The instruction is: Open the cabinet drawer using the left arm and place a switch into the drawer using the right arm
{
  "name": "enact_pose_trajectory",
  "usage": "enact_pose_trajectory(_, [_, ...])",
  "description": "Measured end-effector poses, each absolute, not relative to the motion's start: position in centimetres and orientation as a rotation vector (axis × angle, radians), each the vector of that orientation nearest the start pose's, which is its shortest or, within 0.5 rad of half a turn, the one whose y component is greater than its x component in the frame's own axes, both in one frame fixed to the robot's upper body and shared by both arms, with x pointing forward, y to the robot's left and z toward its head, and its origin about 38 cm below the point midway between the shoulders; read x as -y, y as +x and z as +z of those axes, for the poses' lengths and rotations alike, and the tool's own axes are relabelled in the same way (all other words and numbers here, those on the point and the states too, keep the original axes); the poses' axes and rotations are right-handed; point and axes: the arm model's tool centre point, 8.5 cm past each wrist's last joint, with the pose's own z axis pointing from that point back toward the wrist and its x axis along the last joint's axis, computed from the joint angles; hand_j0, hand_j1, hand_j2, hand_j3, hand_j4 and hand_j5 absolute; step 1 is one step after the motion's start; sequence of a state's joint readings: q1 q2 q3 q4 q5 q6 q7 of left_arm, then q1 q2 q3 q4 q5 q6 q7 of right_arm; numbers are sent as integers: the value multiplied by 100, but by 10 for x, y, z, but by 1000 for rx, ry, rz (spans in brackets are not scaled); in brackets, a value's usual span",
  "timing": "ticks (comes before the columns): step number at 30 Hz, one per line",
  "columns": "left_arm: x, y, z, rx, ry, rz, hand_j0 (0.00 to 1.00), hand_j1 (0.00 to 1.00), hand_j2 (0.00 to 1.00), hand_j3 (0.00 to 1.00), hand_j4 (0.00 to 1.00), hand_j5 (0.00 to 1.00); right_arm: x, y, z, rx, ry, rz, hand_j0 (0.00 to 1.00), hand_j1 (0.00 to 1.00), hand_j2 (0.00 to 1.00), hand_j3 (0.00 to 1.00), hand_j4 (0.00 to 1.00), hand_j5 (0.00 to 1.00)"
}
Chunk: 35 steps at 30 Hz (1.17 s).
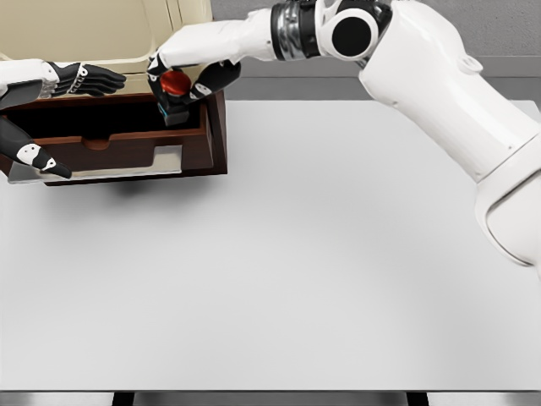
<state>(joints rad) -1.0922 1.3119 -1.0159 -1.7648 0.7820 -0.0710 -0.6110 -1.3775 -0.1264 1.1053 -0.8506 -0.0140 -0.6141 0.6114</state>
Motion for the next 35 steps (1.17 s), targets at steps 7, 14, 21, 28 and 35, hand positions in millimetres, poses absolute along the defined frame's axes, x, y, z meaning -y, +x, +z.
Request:
enact_pose_trajectory(7, [-348, 385, 370, 1398, -128, -1399, 100, 100, 100, 100, 100, 100, 6, 523, 349, -2138, -48, -2740, 79, 79, 79, 79, 79, 79])
enact_pose_trajectory(14, [-348, 385, 370, 1398, -128, -1399, 100, 100, 100, 100, 100, 100, 4, 523, 349, -2143, -56, -2746, 100, 100, 100, 100, 100, 100])
enact_pose_trajectory(21, [-348, 385, 371, 1399, -127, -1399, 100, 100, 100, 100, 100, 100, 27, 520, 359, -2120, 9, -2724, 100, 100, 100, 100, 100, 100])
enact_pose_trajectory(28, [-350, 384, 371, 1394, -122, -1396, 100, 100, 100, 100, 100, 100, 156, 500, 338, -2096, 136, -2815, 100, 100, 100, 100, 100, 100])
enact_pose_trajectory(35, [-351, 384, 372, 1393, -117, -1392, 100, 100, 100, 100, 100, 100, 312, 476, 314, -2188, 372, -3051, 100, 100, 100, 100, 100, 100])
